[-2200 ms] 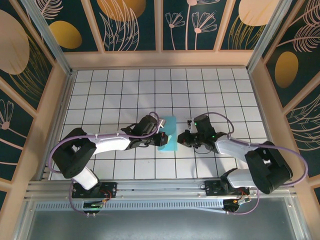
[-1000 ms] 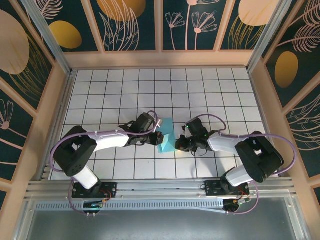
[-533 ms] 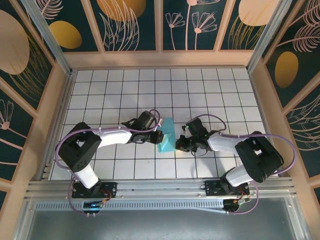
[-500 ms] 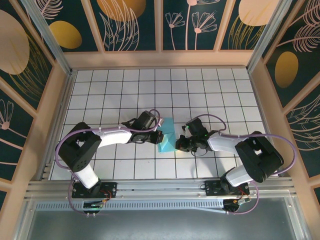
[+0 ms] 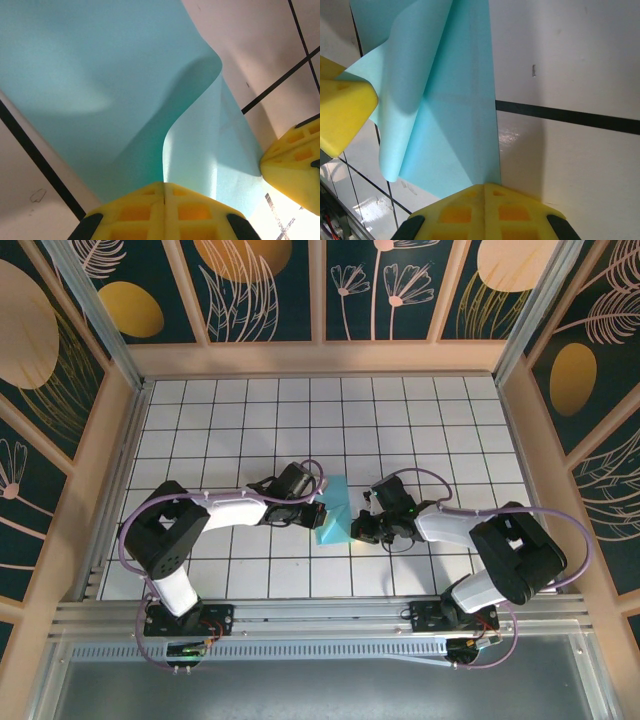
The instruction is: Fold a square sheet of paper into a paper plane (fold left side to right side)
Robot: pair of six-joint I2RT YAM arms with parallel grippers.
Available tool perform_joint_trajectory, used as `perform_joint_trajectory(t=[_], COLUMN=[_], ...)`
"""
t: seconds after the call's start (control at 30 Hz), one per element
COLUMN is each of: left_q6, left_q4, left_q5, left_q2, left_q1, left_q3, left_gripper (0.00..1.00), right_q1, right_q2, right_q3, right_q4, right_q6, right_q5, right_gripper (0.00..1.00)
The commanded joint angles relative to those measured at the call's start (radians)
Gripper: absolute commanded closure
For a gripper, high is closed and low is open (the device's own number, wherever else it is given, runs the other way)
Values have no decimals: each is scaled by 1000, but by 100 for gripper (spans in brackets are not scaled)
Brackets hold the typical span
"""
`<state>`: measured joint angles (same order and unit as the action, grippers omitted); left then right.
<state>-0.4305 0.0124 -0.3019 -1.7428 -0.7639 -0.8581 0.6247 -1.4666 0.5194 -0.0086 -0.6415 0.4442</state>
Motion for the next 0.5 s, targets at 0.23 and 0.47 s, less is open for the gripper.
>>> perform_joint_trajectory(t=[0.23, 0.47], left_q6=[21, 29], left_q4=[25, 40], left_q5=[31, 49], left_q2=[-11, -1], left_q1=[14, 21], left_q3=[-26, -23], left_gripper=[100, 100], right_q1=[6, 7], right_q2=[-38, -41], right_q3=[4, 8], right_q4=[-56, -59], right_q6=[17, 19], right_q5=[-52, -55], right_gripper=[100, 100])
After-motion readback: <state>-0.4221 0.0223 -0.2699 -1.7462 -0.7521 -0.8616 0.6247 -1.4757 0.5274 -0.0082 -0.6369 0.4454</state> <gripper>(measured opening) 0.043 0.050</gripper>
